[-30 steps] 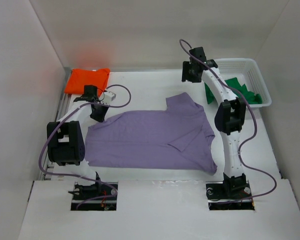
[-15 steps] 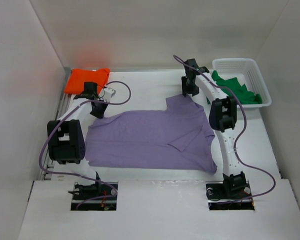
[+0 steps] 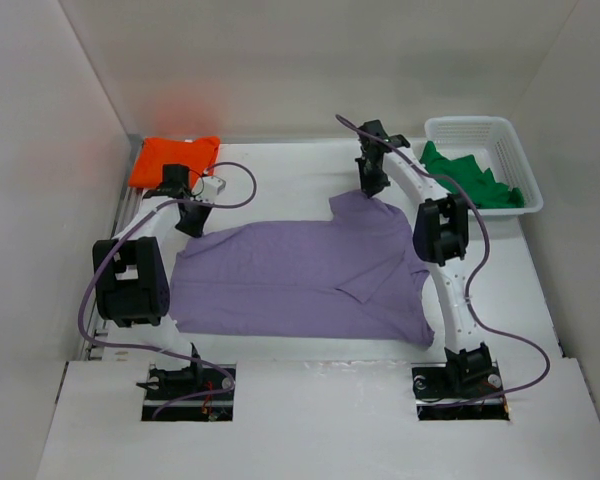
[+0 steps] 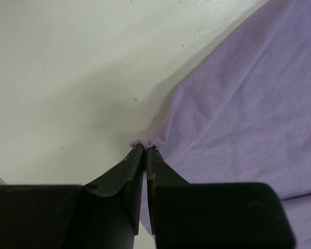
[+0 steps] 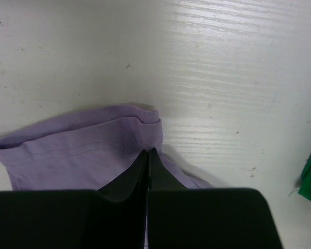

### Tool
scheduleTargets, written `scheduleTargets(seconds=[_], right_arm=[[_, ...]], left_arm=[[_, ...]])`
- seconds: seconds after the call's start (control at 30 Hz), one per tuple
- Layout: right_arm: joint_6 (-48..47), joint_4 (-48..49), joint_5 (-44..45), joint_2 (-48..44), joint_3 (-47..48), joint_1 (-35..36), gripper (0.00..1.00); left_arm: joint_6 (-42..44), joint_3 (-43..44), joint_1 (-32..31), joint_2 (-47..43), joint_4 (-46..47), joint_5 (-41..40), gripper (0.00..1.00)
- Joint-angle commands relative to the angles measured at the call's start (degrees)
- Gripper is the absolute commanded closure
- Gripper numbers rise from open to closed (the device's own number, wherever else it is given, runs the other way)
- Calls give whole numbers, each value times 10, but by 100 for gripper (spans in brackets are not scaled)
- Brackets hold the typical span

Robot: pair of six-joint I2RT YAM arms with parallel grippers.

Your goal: Fold and stack the t-shirts

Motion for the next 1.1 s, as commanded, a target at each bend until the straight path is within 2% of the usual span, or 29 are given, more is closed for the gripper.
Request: scheduleTargets(seconds=[0.0,0.17,0.4,0.67,0.87,1.07], right_arm=[[22,-5,-47,-19,3,2,100],[59,54,-46,-132,-94,-5,100],[90,144,-43,-351,-363,-13,100],[160,200,-24,-523,-652,45,100],[215,208,-16,-561,-757,111,100],[242,209,10,-640,-820,114,100]], left_arm=[[5,7,3,-20,10,2,95],[5,-1,5,-31,19,-2,95],[43,-37,1,-76,46,-10,96],[140,-105,27,-105,48,-21,96],[163,-138,35,-115,55,-37,96],[170,-122,56,-121,70,-37,96]])
